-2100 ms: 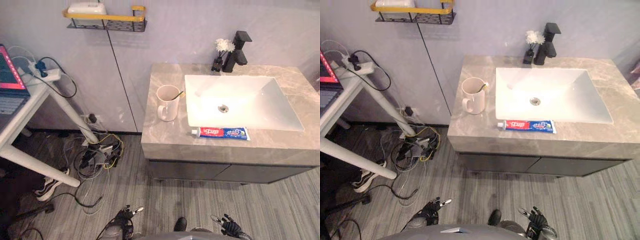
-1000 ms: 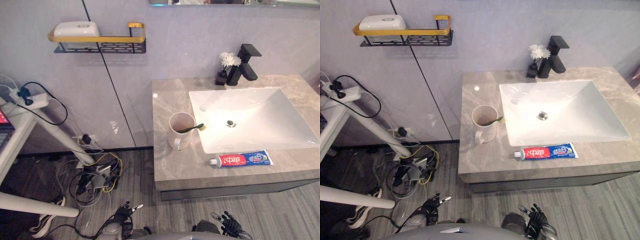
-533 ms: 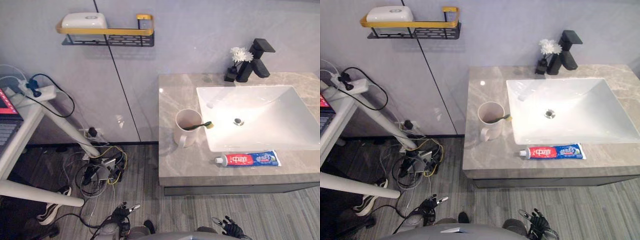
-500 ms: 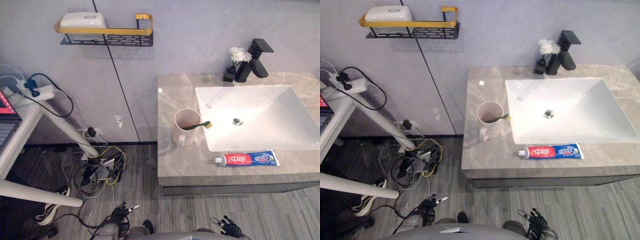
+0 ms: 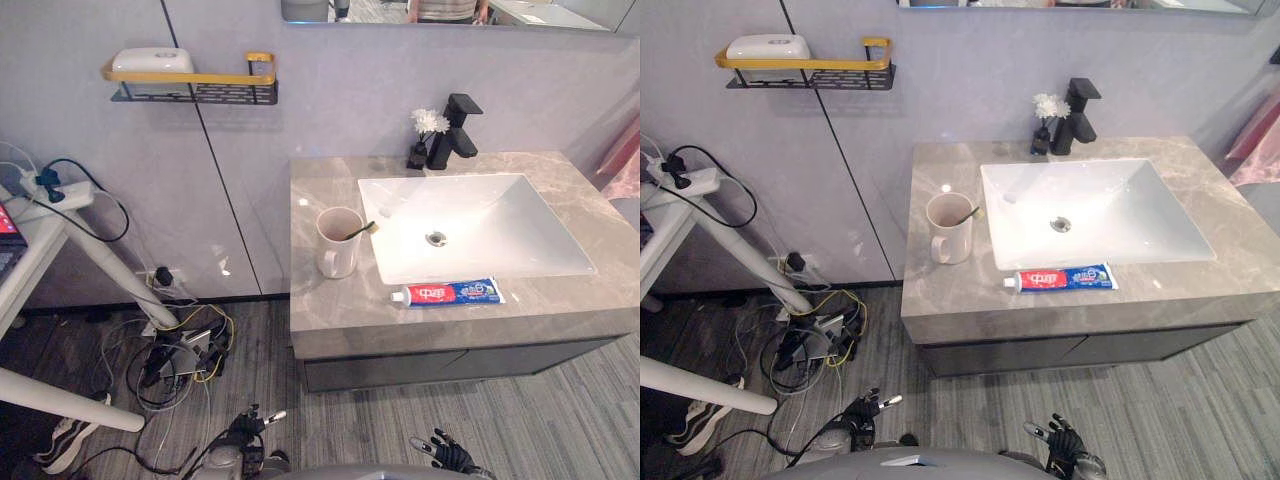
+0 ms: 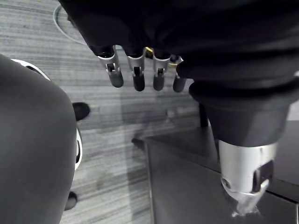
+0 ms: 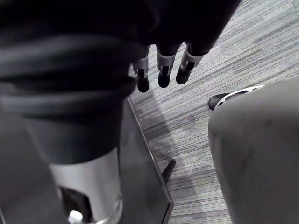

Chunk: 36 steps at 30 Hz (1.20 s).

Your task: Organize washtable

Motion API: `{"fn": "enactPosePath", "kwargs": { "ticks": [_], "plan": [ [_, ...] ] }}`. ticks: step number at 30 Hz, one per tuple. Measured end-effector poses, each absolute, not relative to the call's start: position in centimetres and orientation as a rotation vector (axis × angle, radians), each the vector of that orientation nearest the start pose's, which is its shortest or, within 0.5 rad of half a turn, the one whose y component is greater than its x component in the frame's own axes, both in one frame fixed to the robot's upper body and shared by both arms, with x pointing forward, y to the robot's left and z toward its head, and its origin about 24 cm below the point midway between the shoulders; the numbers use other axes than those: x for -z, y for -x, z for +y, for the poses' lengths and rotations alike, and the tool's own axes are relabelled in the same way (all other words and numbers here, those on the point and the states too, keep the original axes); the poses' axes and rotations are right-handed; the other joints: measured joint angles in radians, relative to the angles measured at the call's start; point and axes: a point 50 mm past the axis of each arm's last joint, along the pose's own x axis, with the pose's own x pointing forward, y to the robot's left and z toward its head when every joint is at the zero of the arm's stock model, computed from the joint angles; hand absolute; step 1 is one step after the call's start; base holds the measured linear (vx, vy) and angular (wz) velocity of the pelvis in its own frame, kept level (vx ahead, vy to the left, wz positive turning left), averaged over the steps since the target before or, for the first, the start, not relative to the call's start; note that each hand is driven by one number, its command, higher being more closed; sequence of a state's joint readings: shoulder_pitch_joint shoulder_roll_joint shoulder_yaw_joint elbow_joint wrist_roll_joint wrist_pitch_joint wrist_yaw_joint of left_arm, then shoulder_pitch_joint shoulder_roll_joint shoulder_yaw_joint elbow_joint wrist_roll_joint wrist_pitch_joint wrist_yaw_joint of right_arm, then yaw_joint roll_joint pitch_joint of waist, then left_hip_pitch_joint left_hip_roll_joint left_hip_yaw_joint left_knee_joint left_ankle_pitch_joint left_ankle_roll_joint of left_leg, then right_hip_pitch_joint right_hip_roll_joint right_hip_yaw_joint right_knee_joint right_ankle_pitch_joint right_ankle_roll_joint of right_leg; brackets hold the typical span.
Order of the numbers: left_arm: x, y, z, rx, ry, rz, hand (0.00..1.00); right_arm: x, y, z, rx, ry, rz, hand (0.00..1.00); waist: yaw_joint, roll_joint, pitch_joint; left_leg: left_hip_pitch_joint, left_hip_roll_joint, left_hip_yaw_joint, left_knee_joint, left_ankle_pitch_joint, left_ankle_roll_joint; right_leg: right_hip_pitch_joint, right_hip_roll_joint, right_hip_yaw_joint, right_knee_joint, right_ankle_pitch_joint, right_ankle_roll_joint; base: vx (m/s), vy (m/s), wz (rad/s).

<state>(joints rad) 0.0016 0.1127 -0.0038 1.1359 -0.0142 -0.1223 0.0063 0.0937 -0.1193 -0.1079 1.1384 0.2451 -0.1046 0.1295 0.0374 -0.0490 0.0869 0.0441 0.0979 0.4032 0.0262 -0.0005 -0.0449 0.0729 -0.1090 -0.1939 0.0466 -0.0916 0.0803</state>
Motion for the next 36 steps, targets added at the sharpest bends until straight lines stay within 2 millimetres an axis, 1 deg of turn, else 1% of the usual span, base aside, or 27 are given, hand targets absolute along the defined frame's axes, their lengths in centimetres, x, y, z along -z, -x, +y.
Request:
{"fn": "enactPosePath", "kwargs": {
  "ticks": [3,5,7,8,9,10,11,12,13,14,15,16,18,20,21,22,23,24,25,26,27,28,29,31,32,35,36],
  "plan": [
    [15.6,-11.9,19.3,-0.067,-0.099,1.013,0.0,16.3,-8.0,-20.7,0.224,-0.225,1.07,0.0,0.0,0.002,0.001,0.001,-0.015,-0.004,-0.022,0.009,0.006,-0.003,-0.01,-0.004,-0.004,0.003,0.01,-0.02,0.058,0.07],
    [15.6,-11.9,19.3,-0.067,-0.099,1.013,0.0,16.3,-8.0,-20.8,0.228,-0.226,1.069,0.0,0.0,0.004,0.001,0.001,-0.025,-0.004,-0.024,0.004,0.009,-0.008,-0.02,-0.004,0.005,-0.003,0.018,0.03,0.064,0.02],
    [15.7,-11.9,19.3,-0.068,-0.099,1.014,0.0,16.3,-8.1,-20.9,0.236,-0.227,1.065,0.0,-0.001,0.008,0.001,-0.001,-0.046,-0.002,-0.024,-0.016,0.027,-0.038,-0.047,0.0,0.063,-0.038,0.03,0.06,0.089,0.01],
    [15.7,-11.8,19.3,-0.067,-0.098,1.015,0.0,16.2,-8.3,-21.1,0.249,-0.233,1.055,0.0,-0.002,0.008,0.001,-0.002,-0.066,-0.006,-0.024,-0.034,0.038,-0.064,-0.075,-0.001,0.122,-0.069,0.052,0.11,0.099,0.1],
    [15.7,-11.8,19.2,-0.064,-0.099,1.015,0.0,16.2,-8.2,-21.4,0.264,-0.236,1.055,0.0,-0.005,0.011,0.003,-0.001,-0.087,-0.015,-0.027,-0.052,0.042,-0.088,-0.106,0.0,0.198,-0.085,0.064,0.13,0.078,0.09],
    [15.7,-11.9,19.1,-0.06,-0.099,1.014,0.0,16.2,-8.1,-21.6,0.276,-0.24,1.053,0.0,-0.005,0.018,0.007,0.001,-0.092,-0.019,-0.027,-0.057,0.049,-0.114,-0.109,0.01,0.264,-0.087,0.063,0.11,0.101,0.13],
    [15.6,-12.0,19.0,-0.044,-0.11,1.011,0.0,15.6,-9.5,-22.1,0.276,-0.23,0.998,0.0,-0.011,0.044,0.029,0.002,-0.089,-0.029,-0.013,-0.067,0.056,-0.202,-0.116,0.041,0.462,-0.061,0.035,0.07,0.095,0.16],
    [15.6,-12.1,19.1,-0.04,-0.119,1.01,0.0,15.5,-9.9,-22.1,0.273,-0.229,0.985,0.0,-0.017,0.047,0.036,0.006,-0.088,-0.038,0.0,-0.069,0.056,-0.229,-0.119,0.054,0.524,-0.043,0.02,0.06,0.119,0.32],
    [15.6,-12.1,19.4,-0.041,-0.128,1.009,0.0,15.5,-9.9,-22.0,0.275,-0.234,0.984,0.0,-0.026,0.045,0.04,0.012,-0.085,-0.046,0.026,-0.063,0.066,-0.25,-0.122,0.074,0.582,-0.023,0.018,0.08,0.08,0.47],
    [15.6,-12.0,19.6,-0.045,-0.135,1.013,0.0,15.5,-10.0,-21.8,0.269,-0.237,0.982,0.0,-0.033,0.045,0.042,0.015,-0.079,-0.062,0.044,-0.067,0.072,-0.249,-0.128,0.075,0.605,-0.005,0.027,0.11,0.05,0.45],
    [15.5,-12.1,19.6,-0.046,-0.137,1.009,0.0,15.6,-10.0,-21.5,0.261,-0.238,0.984,0.0,-0.03,0.045,0.043,0.015,-0.078,-0.068,0.049,-0.068,0.072,-0.239,-0.129,0.071,0.598,-0.002,0.032,0.13,-0.004,0.37],
    [15.4,-12.3,20.0,-0.049,-0.15,1.003,0.0,15.6,-10.4,-20.9,0.247,-0.249,0.979,0.0,-0.025,0.029,0.042,0.015,-0.077,-0.081,0.053,-0.068,0.072,-0.225,-0.129,0.065,0.587,-0.002,0.033,0.11,-0.04,0.21],
    [15.3,-12.5,19.9,-0.039,-0.16,0.996,0.0,15.4,-11.0,-20.4,0.224,-0.244,0.959,0.0,-0.028,0.031,0.052,0.014,-0.077,-0.093,0.053,-0.068,0.071,-0.219,-0.128,0.061,0.586,-0.002,0.033,0.07,-0.048,0.21],
    [15.4,-12.5,19.8,-0.038,-0.157,0.996,0.0,15.3,-11.1,-20.4,0.208,-0.231,0.955,0.0,-0.029,0.037,0.057,0.014,-0.075,-0.097,0.056,-0.068,0.071,-0.203,-0.125,0.063,0.566,-0.01,0.041,0.04,-0.04,0.1],
    [15.3,-12.5,19.7,-0.037,-0.155,0.994,0.0,15.3,-11.2,-20.3,0.199,-0.226,0.955,0.0,-0.029,0.035,0.058,0.011,-0.074,-0.098,0.063,-0.068,0.07,-0.178,-0.123,0.064,0.528,-0.031,0.056,0.0,-0.062,0.02],
    [15.3,-12.5,19.7,-0.037,-0.155,0.992,0.0,15.3,-11.3,-19.9,0.173,-0.214,0.96,0.0,-0.028,0.028,0.054,-0.003,-0.074,-0.097,0.08,-0.072,0.064,-0.143,-0.121,0.063,0.454,-0.06,0.065,-0.02,-0.077,-0.03],
    [15.3,-12.6,19.7,-0.038,-0.154,0.988,0.0,15.3,-11.3,-19.8,0.161,-0.209,0.961,0.0,-0.027,0.023,0.051,-0.015,-0.072,-0.094,0.094,-0.075,0.059,-0.127,-0.119,0.061,0.411,-0.071,0.076,-0.05,-0.111,-0.17],
    [15.2,-12.8,19.6,-0.041,-0.152,0.981,0.0,15.3,-11.6,-19.4,0.129,-0.197,0.96,0.0,-0.019,0.02,0.049,-0.042,-0.057,-0.09,0.13,-0.091,0.04,-0.091,-0.104,0.057,0.322,-0.079,0.088,-0.08,-0.126,-0.33],
    [15.1,-13.0,19.5,-0.045,-0.147,0.97,0.0,15.3,-11.8,-19.1,0.103,-0.186,0.959,0.0,-0.007,0.019,0.05,-0.06,-0.04,-0.083,0.156,-0.102,0.029,-0.065,-0.087,0.046,0.251,-0.079,0.087,-0.09,-0.125,-0.37],
    [15.1,-13.1,19.4,-0.048,-0.146,0.966,0.0,15.3,-11.8,-19.0,0.093,-0.182,0.959,0.0,-0.002,0.018,0.051,-0.066,-0.033,-0.081,0.165,-0.106,0.027,-0.059,-0.08,0.04,0.23,-0.081,0.083,-0.11,-0.127,-0.25],
    [15.1,-13.1,19.4,-0.053,-0.147,0.963,0.0,15.3,-11.7,-18.8,0.084,-0.179,0.962,0.0,-0.003,0.01,0.055,-0.068,-0.022,-0.083,0.181,-0.112,0.017,-0.04,-0.071,0.03,0.205,-0.091,0.066,-0.1,-0.106,-0.07],
    [15.1,-13.1,19.4,-0.057,-0.145,0.963,0.0,15.4,-11.5,-18.7,0.079,-0.177,0.967,0.0,-0.004,0.008,0.056,-0.067,-0.018,-0.087,0.185,-0.116,0.011,-0.032,-0.067,0.022,0.198,-0.097,0.058,-0.15,-0.144,0.02],
    [15.1,-13.1,19.2,-0.063,-0.132,0.962,0.0,15.5,-11.2,-18.6,0.07,-0.171,0.977,0.0,-0.004,0.007,0.054,-0.065,-0.006,-0.095,0.187,-0.117,0.007,-0.015,-0.053,0.009,0.175,-0.103,0.046,-0.15,-0.11,0.03],
    [15.1,-13.1,19.3,-0.072,-0.122,0.962,0.0,15.5,-11.0,-18.7,0.064,-0.16,0.983,0.0,-0.007,0.004,0.054,-0.067,-0.004,-0.107,0.181,-0.113,0.001,-0.009,-0.047,-0.008,0.151,-0.114,0.027,-0.16,-0.071,0.08],
    [15.2,-12.8,19.3,-0.071,-0.119,0.969,0.0,15.6,-10.6,-18.9,0.074,-0.163,0.993,0.0,-0.017,0.008,0.051,-0.065,-0.004,-0.116,0.163,-0.098,-0.006,-0.009,-0.045,-0.021,0.145,-0.113,0.024,-0.14,-0.022,0.15],
    [15.3,-12.5,19.1,-0.064,-0.121,0.977,0.0,15.7,-10.4,-18.9,0.075,-0.16,0.997,0.0,-0.023,0.009,0.039,-0.056,-0.006,-0.12,0.12,-0.069,-0.006,-0.005,-0.042,-0.033,0.128,-0.1,0.017,-0.1,0.007,0.13],
    [15.3,-12.4,19.1,-0.062,-0.122,0.98,0.0,15.7,-10.3,-18.9,0.077,-0.159,1.0,0.0,-0.026,0.008,0.03,-0.052,-0.008,-0.125,0.097,-0.054,-0.004,0.003,-0.037,-0.04,0.103,-0.085,0.017,-0.04,0.016,0.11]
  ]
}}
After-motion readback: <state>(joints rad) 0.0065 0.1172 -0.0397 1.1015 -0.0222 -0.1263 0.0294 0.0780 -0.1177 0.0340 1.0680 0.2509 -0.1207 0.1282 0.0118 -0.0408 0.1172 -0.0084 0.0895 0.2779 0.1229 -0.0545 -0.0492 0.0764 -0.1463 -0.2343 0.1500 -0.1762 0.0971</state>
